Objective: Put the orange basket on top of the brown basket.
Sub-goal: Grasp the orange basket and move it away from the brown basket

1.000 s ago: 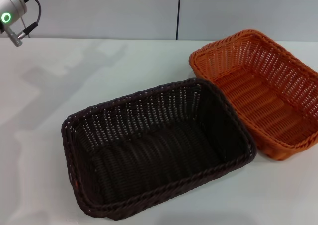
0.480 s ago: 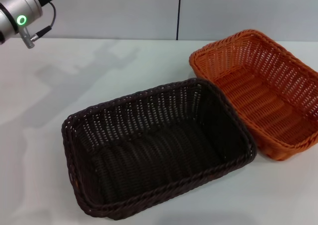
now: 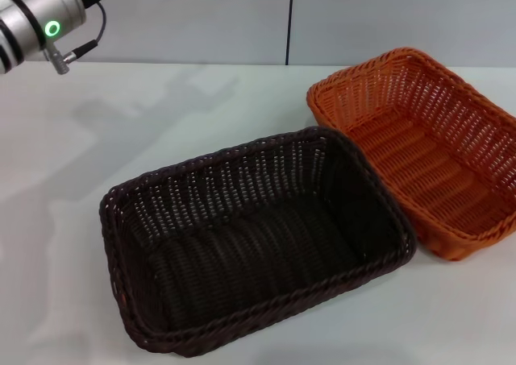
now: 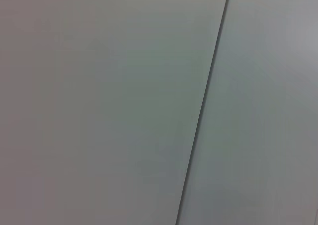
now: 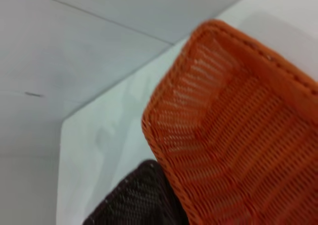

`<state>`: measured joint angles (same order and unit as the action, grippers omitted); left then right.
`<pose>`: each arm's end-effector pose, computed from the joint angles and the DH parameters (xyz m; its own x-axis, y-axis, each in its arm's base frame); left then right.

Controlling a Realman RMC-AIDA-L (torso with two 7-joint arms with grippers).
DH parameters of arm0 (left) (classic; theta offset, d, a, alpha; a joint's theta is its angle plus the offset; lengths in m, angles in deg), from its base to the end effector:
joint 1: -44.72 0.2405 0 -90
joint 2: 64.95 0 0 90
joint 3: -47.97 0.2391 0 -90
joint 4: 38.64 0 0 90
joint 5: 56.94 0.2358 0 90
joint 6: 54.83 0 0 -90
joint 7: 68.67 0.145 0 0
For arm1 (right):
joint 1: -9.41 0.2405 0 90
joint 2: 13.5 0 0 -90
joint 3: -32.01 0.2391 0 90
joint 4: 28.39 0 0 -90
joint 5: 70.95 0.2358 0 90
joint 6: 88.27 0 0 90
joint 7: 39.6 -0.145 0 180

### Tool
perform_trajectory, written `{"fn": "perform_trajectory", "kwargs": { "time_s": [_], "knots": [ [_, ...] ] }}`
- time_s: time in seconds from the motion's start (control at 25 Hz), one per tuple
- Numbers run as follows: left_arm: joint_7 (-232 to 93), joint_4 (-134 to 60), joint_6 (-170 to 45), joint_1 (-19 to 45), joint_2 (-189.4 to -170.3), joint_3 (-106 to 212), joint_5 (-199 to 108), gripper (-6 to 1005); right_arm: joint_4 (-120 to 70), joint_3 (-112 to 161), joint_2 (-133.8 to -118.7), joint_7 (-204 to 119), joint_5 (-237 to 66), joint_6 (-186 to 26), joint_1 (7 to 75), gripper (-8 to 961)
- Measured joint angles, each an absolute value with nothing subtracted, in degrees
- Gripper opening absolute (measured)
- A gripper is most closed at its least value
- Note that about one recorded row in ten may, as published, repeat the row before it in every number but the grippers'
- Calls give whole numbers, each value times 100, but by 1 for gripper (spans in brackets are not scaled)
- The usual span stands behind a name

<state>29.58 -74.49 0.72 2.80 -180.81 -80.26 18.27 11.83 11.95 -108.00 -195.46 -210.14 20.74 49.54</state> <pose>-0.1750 0.4759 0.0674 0.5654 0.1108 0.8173 0.6771 -0.6283 -0.3832 0.2800 0.3652 0.2144 -0.0689 -0.9414 -0.3301 -0.9926 0.0316 0.1168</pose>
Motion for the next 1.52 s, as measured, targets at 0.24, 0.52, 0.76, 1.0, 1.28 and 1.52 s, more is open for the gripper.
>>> {"fn": "perform_trajectory", "kwargs": {
  "time_s": [0.24, 0.52, 0.76, 1.0, 1.28, 1.52],
  "knots": [
    [2958, -7378, -68, 125, -18084, -8016, 1963, 829, 1001, 905, -10747, -19642, -21527, 2194, 5021, 705],
    [2959, -7351, -103, 60, -18081, -8016, 1964, 829, 860, 622, -10748, -19648, -22059, 2065, 5233, 705],
    [2959, -7322, -116, 61, -18077, -8017, 1963, 829, 729, 449, -10864, -19649, -22062, 1951, 5307, 705],
    [2959, -7283, -141, 83, -18068, -8018, 1962, 829, 447, -24, -10974, -19648, -22063, 1550, 5330, 705],
    [2959, -7197, -169, 63, -18053, -7931, 1961, 829, 428, -135, -11091, -19607, -22033, 1337, 5442, 705],
    [2959, -7193, -169, 61, -18052, -7900, 1961, 829, 343, -148, -11105, -19568, -22020, 1224, 5488, 705]
  ]
}}
